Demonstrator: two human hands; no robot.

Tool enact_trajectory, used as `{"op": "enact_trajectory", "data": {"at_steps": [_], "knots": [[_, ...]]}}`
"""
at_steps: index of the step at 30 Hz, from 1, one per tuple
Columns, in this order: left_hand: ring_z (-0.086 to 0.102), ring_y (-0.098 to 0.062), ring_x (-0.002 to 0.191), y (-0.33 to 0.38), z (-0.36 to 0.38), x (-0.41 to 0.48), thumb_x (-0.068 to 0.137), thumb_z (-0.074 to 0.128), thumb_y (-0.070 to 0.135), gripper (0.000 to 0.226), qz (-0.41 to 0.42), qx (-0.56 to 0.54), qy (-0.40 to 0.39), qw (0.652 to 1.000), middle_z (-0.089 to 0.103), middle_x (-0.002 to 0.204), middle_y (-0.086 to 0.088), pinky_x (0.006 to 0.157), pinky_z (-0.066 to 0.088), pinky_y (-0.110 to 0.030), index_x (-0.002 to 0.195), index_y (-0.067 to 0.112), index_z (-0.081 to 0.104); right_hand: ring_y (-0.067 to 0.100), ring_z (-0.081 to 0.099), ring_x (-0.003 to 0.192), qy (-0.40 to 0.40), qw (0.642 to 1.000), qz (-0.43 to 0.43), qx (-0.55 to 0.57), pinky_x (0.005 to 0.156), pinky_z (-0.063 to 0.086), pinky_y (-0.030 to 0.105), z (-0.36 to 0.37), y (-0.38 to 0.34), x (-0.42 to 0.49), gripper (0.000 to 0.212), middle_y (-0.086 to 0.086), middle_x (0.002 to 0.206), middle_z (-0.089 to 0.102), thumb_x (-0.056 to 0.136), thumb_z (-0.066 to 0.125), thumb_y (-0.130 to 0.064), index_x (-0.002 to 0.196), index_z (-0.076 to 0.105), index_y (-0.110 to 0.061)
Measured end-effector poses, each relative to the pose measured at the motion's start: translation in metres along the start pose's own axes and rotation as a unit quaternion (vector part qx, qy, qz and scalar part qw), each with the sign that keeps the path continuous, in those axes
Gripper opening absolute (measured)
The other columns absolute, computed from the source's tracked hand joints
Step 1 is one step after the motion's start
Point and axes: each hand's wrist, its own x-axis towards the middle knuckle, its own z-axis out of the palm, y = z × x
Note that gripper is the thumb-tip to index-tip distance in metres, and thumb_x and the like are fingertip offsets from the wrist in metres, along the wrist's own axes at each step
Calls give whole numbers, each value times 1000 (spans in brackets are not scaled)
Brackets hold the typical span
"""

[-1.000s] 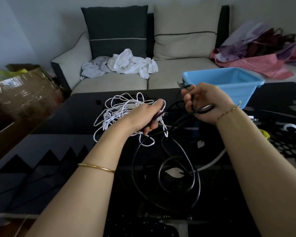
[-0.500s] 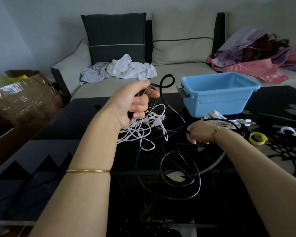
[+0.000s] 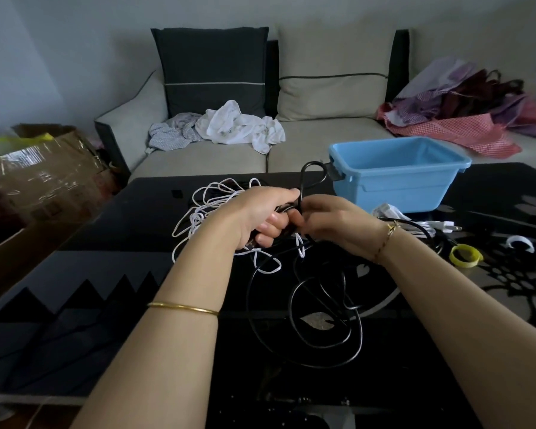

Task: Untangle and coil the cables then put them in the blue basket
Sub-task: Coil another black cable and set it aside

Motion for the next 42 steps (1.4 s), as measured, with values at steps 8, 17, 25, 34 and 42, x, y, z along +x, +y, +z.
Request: {"op": "enact_trajectory", "data": {"at_steps": [8, 17, 25, 34, 42], "knots": [[18, -6, 29, -3, 1, 1, 100, 39, 39, 46, -2, 48, 80, 996, 25, 36, 8, 36, 17, -17, 70, 8, 54, 26, 67, 60, -11, 988, 67, -139, 58, 57, 33, 5, -15, -6, 49, 16, 88, 64, 79, 72, -5, 117, 42, -7], [17, -7, 29, -4, 0, 1, 98, 30, 56, 59, -24, 119, 15, 992, 25, 35, 9, 36, 17, -17, 70, 8, 51, 10, 45, 36, 205, 974, -70, -70, 46, 49, 27, -14, -29, -11, 29, 2, 52, 49, 95, 52, -17, 68, 55, -9], [17, -1, 27, 5, -16, -9, 101, 31, 39, 48, 71, -33, -113, 990, 23, 35, 12, 31, 15, -13, 67, 10, 48, 12, 39, 54, 363, 907, -21, -212, 52, 34, 25, -41, -3, -6, 16, -2, 62, 46, 88, 62, -27, 83, 62, -12], [20, -5, 25, 3, -49, -15, 99, 37, 33, 38, 111, -370, 28, 922, 24, 34, 9, 31, 12, -15, 69, 13, 49, 10, 29, 47, 162, 968, 138, -136, 41, 22, 18, -45, 18, -16, 28, 0, 63, 40, 90, 57, -38, 74, 64, -17], [27, -5, 32, 1, -49, 2, 95, 23, 16, 38, 178, -567, 43, 803, 34, 44, 9, 35, 28, -17, 88, 3, 58, 7, 37, 43, -75, 966, 79, -235, 43, 28, 21, -17, -15, -21, 34, 1, 65, 55, 96, 48, -33, 78, 67, -12]]}}
